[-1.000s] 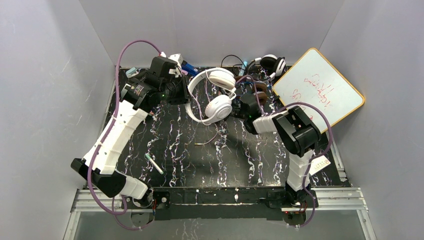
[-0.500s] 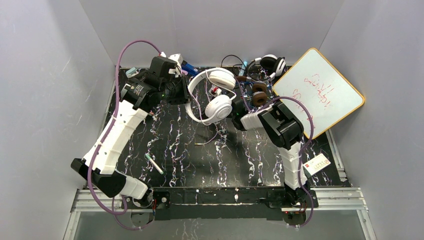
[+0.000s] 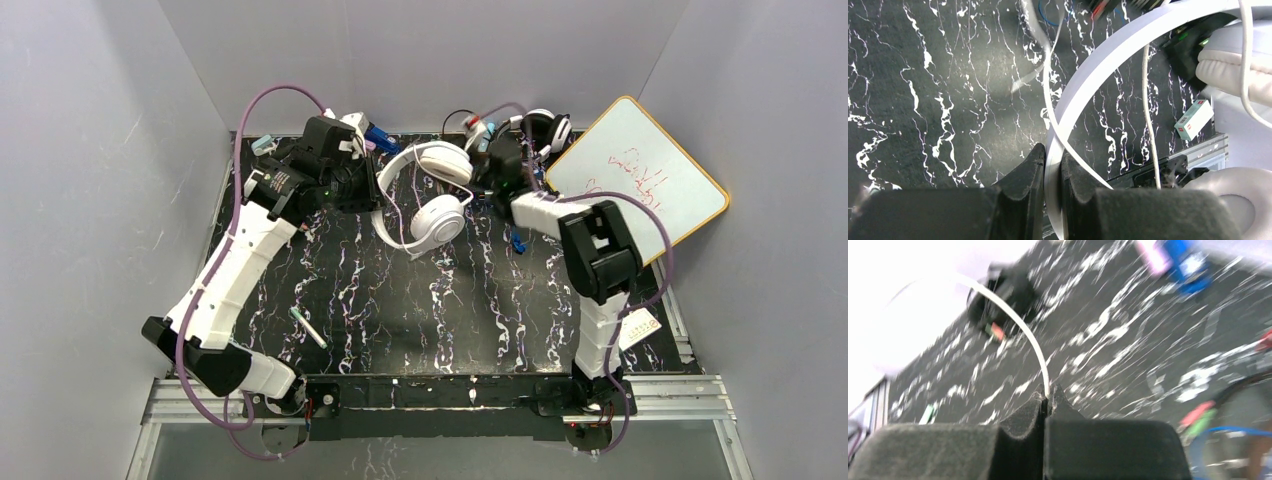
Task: Wrap the headphones
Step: Wrap the headphones cable around the headphones.
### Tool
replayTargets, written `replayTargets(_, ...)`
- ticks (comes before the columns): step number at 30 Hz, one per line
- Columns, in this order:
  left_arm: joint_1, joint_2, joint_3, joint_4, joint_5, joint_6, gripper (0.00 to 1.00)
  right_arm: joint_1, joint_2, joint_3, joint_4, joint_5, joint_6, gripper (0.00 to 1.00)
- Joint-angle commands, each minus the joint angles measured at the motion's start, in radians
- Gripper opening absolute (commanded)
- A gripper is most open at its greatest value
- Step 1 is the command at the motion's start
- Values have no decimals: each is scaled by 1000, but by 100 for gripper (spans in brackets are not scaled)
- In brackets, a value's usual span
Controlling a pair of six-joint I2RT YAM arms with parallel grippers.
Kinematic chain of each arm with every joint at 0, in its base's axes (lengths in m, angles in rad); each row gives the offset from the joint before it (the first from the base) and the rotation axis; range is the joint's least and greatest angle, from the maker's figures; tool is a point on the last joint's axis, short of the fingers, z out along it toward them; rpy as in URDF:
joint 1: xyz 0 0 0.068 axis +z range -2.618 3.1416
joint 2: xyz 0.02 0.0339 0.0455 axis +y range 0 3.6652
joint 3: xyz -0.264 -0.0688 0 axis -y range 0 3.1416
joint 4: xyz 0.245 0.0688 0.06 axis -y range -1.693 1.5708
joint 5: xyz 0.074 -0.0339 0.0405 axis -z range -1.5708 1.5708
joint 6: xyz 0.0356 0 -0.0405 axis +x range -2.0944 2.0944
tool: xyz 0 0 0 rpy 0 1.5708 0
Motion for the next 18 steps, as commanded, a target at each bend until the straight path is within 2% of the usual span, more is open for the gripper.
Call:
replayTargets(1,-2,-46,-23,23,61,-4,0,-136,-76,220,-127,78,48,1)
replayTargets(4,-2,-50,-43,28,69,-4,0,-200,-34,358,-224,77,79,1)
replayTargets(7,-2,-56,-59,31,73,-4,0,-243,15,423,-249,41,120,1)
replayTargets(10,-2,-63,-68,32,74,-4,0,-254,47,484,-318,35,95,1)
replayTargets(18,-2,-81,-68,33,68,-8,0,-291,54,451,-307,20,143,1)
